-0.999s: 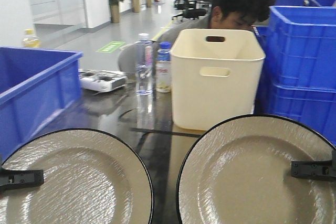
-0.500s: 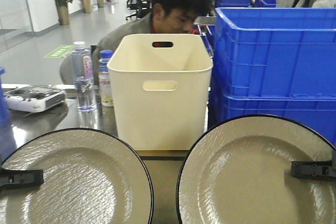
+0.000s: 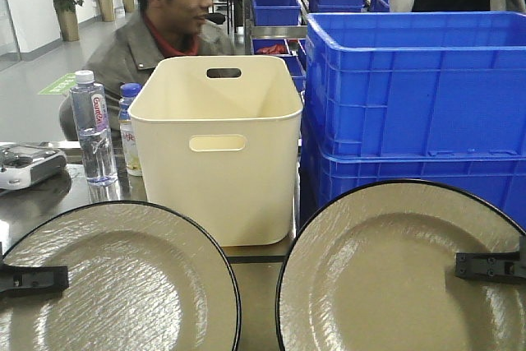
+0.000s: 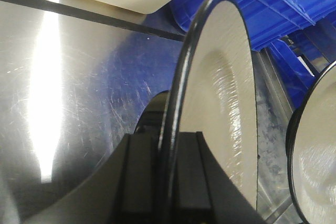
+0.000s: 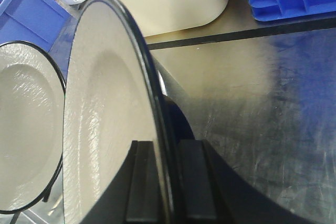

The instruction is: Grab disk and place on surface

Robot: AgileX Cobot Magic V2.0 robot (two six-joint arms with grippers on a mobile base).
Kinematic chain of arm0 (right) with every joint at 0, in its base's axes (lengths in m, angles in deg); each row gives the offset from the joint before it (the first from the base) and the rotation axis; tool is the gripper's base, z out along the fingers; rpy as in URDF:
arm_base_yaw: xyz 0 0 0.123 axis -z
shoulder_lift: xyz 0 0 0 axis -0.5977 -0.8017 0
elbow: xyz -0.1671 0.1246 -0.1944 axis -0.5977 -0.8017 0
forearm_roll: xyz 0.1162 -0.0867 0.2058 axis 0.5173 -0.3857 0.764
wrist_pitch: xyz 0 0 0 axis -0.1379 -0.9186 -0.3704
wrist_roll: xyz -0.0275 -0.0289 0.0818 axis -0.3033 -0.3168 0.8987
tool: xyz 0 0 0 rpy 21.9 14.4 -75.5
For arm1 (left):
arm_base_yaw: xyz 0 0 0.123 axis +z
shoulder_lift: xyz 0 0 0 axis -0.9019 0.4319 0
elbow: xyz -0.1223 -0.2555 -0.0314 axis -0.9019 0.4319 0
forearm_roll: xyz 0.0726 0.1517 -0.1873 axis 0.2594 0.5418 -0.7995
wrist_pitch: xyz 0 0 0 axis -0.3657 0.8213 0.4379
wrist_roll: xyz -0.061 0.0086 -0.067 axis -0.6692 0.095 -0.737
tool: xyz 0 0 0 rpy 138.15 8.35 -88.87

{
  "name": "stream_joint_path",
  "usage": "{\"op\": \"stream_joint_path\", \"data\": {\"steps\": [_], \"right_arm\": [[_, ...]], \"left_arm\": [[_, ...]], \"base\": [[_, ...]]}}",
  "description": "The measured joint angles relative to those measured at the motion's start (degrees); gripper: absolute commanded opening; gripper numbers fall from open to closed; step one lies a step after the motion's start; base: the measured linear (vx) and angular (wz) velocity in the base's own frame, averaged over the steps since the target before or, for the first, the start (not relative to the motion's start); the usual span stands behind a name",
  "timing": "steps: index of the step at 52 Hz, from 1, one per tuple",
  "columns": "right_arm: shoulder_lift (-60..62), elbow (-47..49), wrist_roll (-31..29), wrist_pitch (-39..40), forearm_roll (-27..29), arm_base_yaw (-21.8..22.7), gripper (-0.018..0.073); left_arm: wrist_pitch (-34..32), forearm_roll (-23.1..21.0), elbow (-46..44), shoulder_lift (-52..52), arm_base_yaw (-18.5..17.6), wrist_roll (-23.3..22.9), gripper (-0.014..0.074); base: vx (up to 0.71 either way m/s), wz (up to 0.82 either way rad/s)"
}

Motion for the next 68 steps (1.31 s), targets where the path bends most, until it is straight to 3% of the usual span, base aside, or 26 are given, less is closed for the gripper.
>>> {"op": "stream_joint_path", "data": {"steps": [46,62,68], "right_arm": [[0.00,0.00,0.00,3.11,0.05,0.00,-0.0009],[0.00,-0.04,-0.16,5.99,4.87,0.00,-0.0009],[0.00,0.54,-0.67,6.49,6.16,0.00,-0.0009]], "left_arm": [[-0.19,0.31,0.00,0.00,0.00,0.71,-0.0002],[-0.71,4.14,0.07,0.41,-0.06,0.97,-0.0002],[-2.41,3.34,0.07,3.70,-1.98,1.59,-0.0002]], "base": [[0.00,0.00],[0.00,0.00],[0.00,0.00]]}}
